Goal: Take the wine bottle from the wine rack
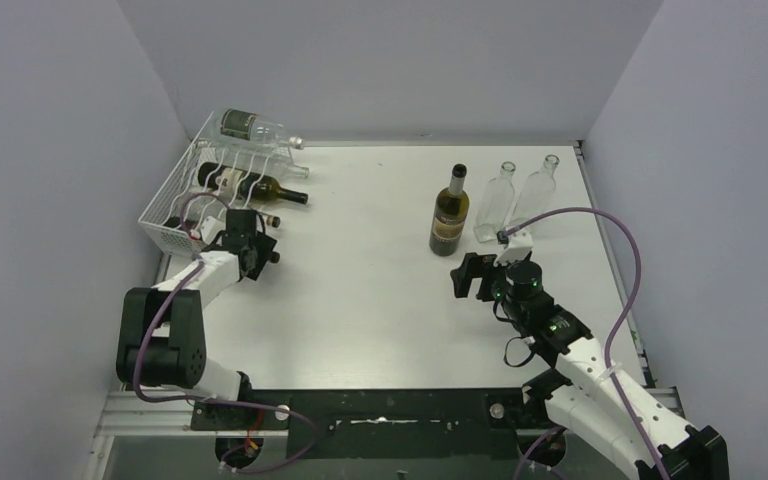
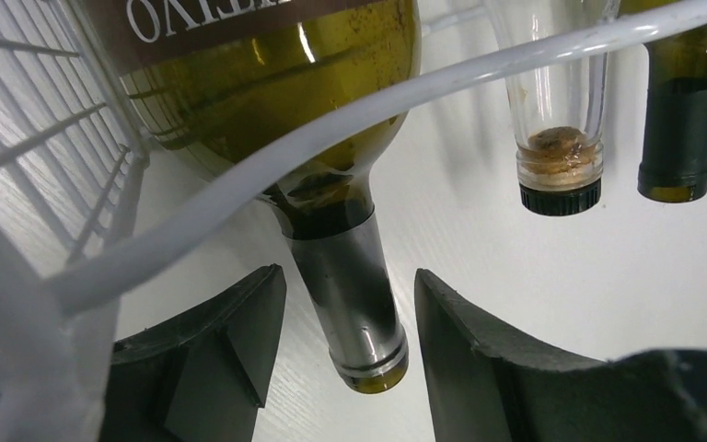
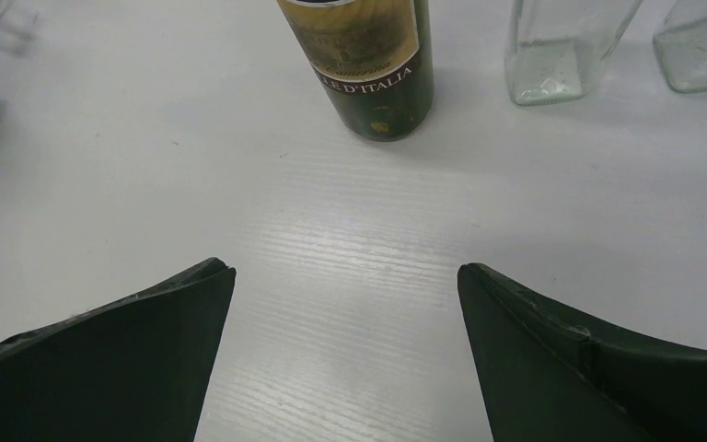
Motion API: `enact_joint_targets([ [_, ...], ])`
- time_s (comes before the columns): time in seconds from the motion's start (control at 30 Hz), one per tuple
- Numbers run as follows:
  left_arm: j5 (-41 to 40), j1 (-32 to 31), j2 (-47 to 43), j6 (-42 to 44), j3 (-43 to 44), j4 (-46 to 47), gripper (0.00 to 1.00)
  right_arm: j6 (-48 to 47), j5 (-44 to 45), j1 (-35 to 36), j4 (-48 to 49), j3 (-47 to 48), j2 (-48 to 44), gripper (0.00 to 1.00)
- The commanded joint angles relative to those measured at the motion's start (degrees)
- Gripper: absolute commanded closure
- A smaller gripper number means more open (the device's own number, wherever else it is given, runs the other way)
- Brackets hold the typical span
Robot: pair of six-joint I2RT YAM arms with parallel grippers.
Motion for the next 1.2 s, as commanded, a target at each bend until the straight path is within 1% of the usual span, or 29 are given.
enact_joint_targets([
  [0.0, 4.83, 1.2, 2.94, 1.31, 2.32, 3.03, 0.48, 0.68, 0.46, -0.45, 1.19, 1.41, -1.14, 0.02],
  [0.07, 4.94, 1.2, 3.05, 1.06, 2.87, 1.98, 0.5, 0.6, 0.37, -0.47, 1.39, 1.4, -0.86, 0.02],
  [0.2, 5.35, 1.11, 1.18, 0.26, 1.34, 2.79, 0.58, 0.83, 0.36, -0.4, 1.75, 1.23, -0.31, 0.02],
  [0.33, 5.82, 0.89, -0.7, -0.5, 0.63, 2.62, 0.63, 0.85, 0.18, -0.45, 2.26, 1.05, -0.2, 0.02],
  [0.4, 6.29, 0.85, -1.75, -0.85, 0.3, 2.59, 0.69, 0.8, 0.18, -0.44, 2.33, 1.13, -0.02, 0.02],
  [0.43, 6.52, 0.78, -2.26, -1.12, 0.09, 2.6, 0.7, 0.75, 0.14, -0.47, 2.34, 1.21, 0.04, 0.02],
  [0.57, 7.07, 0.09, -3.81, -2.0, -0.61, 2.69, 0.71, 0.64, 0.09, -0.4, 2.49, 1.22, 0.3, 0.02],
  [0.77, 7.35, -0.3, -3.83, -2.08, -1.45, 2.85, 0.72, 0.74, 0.0, -0.43, 2.61, 0.94, 0.42, 0.02],
  [0.83, 7.26, -0.3, -3.49, -2.07, -1.64, 3.21, 0.66, 0.82, 0.0, -0.4, 2.55, 0.88, 0.31, 0.02],
  [0.97, 6.98, -0.21, -2.14, -2.03, -1.5, 3.43, 0.48, 0.62, 0.08, -0.46, 2.08, 1.02, -0.09, 0.02],
  [1.0, 6.68, -0.21, -1.76, -2.08, -1.31, 3.5, 0.44, 0.59, 0.28, -0.41, 1.83, 1.11, -0.16, 0.02],
  [1.07, 6.26, -0.08, -0.72, -1.96, -1.04, 3.45, 0.42, 0.51, 0.35, -0.43, 1.54, 1.26, -0.44, 0.02],
  [1.17, 6.49, -0.03, 0.78, -1.87, -0.58, 3.65, 0.41, 0.41, 0.52, -0.43, 1.08, 1.46, -0.74, 0.02],
])
